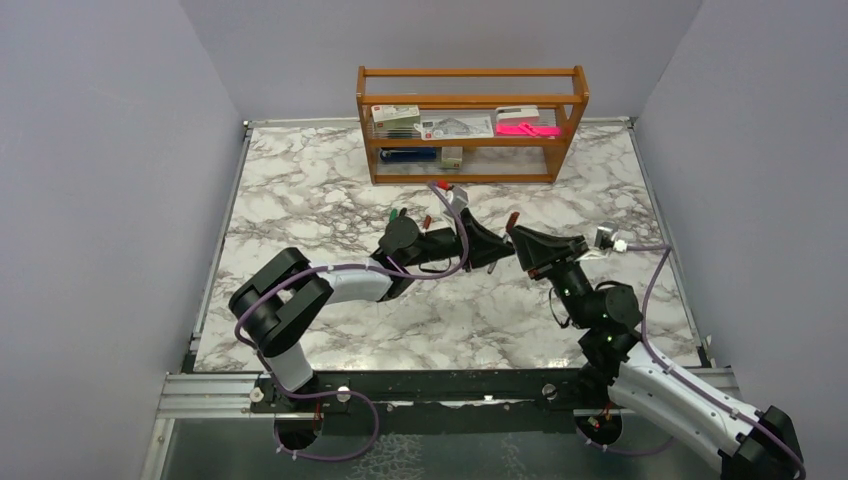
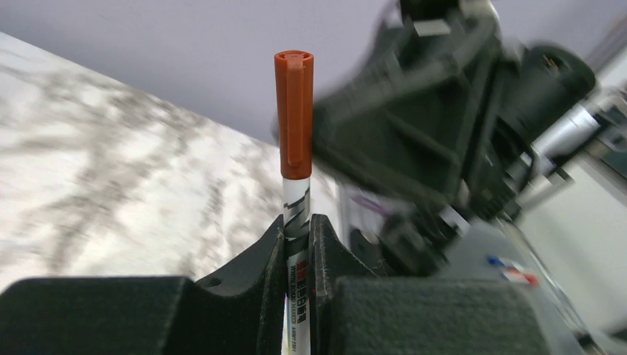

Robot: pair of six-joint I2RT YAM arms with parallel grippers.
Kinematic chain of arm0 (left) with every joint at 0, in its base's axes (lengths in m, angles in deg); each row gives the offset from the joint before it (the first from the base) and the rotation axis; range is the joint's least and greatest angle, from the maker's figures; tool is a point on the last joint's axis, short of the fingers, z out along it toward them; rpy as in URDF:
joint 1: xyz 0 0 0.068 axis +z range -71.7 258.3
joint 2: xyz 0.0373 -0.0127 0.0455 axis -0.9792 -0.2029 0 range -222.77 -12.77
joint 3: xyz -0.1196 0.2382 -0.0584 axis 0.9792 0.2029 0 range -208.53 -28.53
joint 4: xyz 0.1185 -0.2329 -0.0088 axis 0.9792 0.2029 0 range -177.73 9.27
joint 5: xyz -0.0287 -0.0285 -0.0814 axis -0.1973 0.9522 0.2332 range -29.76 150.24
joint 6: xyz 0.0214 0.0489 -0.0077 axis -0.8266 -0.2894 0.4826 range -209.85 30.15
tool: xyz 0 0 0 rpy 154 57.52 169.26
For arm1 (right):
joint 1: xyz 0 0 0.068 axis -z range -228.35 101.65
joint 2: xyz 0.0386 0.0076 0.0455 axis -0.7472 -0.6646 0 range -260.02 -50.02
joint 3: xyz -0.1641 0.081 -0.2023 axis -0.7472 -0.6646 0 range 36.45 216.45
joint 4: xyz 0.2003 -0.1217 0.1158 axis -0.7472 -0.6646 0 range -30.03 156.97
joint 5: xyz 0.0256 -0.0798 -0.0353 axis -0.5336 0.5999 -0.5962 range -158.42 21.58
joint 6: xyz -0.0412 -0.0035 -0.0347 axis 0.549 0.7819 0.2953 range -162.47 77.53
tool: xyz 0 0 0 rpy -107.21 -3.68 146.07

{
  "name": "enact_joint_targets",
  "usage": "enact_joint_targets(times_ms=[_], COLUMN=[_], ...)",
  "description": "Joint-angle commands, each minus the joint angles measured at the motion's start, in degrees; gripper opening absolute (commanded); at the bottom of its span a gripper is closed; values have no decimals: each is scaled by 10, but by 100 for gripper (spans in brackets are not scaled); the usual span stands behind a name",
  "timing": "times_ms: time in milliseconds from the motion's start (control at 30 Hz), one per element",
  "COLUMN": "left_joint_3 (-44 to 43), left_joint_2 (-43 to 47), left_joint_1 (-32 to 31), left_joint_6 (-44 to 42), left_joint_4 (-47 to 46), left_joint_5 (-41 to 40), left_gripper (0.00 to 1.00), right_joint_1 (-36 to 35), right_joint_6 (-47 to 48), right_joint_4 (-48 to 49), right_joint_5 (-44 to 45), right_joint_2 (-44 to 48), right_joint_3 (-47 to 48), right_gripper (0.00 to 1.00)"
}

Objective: Insert the pens into the pen caps

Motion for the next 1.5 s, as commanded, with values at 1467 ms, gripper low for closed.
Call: enact_joint_targets(times_ms=[1467], left_joint_3=[-197], left_joint_2=[-149], left_joint_1=[76], left_joint_6=[-224], left_joint_4=[654], left_joint_5=[-533], left_gripper=[13], right_joint_1=[-18], right_joint_6=[26], right_joint_4=[-195], right_joint_5=[-19], right_joint_2=[8], right_joint_3=[-22], right_gripper=[41])
